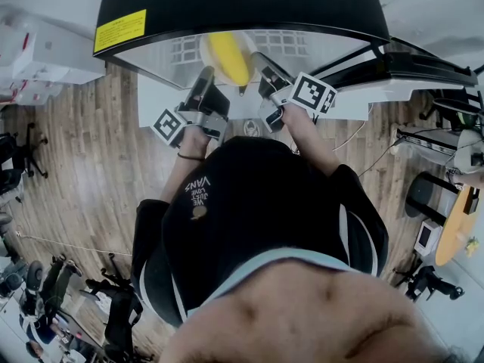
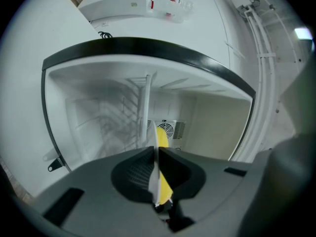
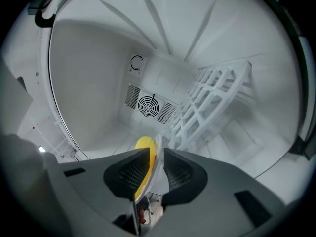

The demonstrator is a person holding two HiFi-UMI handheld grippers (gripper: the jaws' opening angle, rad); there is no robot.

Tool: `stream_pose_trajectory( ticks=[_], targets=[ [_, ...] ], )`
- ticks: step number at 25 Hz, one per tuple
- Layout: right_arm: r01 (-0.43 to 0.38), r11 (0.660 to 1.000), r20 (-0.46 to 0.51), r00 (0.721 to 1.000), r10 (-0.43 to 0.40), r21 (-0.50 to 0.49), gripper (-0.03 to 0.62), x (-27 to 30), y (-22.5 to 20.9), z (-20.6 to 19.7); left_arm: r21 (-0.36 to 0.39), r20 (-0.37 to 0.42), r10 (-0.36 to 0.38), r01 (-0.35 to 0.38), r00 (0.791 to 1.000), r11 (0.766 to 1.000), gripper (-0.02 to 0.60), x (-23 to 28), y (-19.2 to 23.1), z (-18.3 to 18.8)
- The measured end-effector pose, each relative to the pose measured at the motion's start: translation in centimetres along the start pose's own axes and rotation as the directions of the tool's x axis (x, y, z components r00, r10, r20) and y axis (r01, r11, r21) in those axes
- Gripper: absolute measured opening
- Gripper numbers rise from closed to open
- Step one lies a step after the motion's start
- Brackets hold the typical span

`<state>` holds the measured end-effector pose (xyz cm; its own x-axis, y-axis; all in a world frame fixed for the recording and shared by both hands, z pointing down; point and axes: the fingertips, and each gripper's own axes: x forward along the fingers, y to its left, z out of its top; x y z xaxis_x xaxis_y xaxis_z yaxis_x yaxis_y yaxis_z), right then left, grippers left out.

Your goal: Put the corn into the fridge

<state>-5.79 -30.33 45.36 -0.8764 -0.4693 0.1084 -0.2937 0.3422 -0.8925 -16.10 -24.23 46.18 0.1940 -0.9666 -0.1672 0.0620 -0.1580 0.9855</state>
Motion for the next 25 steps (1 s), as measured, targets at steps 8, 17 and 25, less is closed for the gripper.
stream_pose_trajectory(
  ticks=[8,17,25],
  targets=[
    [-0.004,1.0,0.005,1.0,0.004,0.004,0.108,-0.7,-0.1,-0.1,-0.02,0.035,0.002,-0.002,0.999,1.0,0.037,0.4,0.1,0.1],
    [-0.028,1.0,0.065,0.997,0.029,-0.014,0.117,-2.4,0.4,0.3,-0.025,0.055,0.008,-0.007,0.998,1.0,0.037,0.9,0.2,0.0],
    [-0.022,0.984,0.08,0.996,0.037,-0.179,0.117,-3.5,1.8,-0.3,-0.026,0.07,0.011,-0.01,0.997,1.0,0.036,1.2,0.2,0.1]
  ],
)
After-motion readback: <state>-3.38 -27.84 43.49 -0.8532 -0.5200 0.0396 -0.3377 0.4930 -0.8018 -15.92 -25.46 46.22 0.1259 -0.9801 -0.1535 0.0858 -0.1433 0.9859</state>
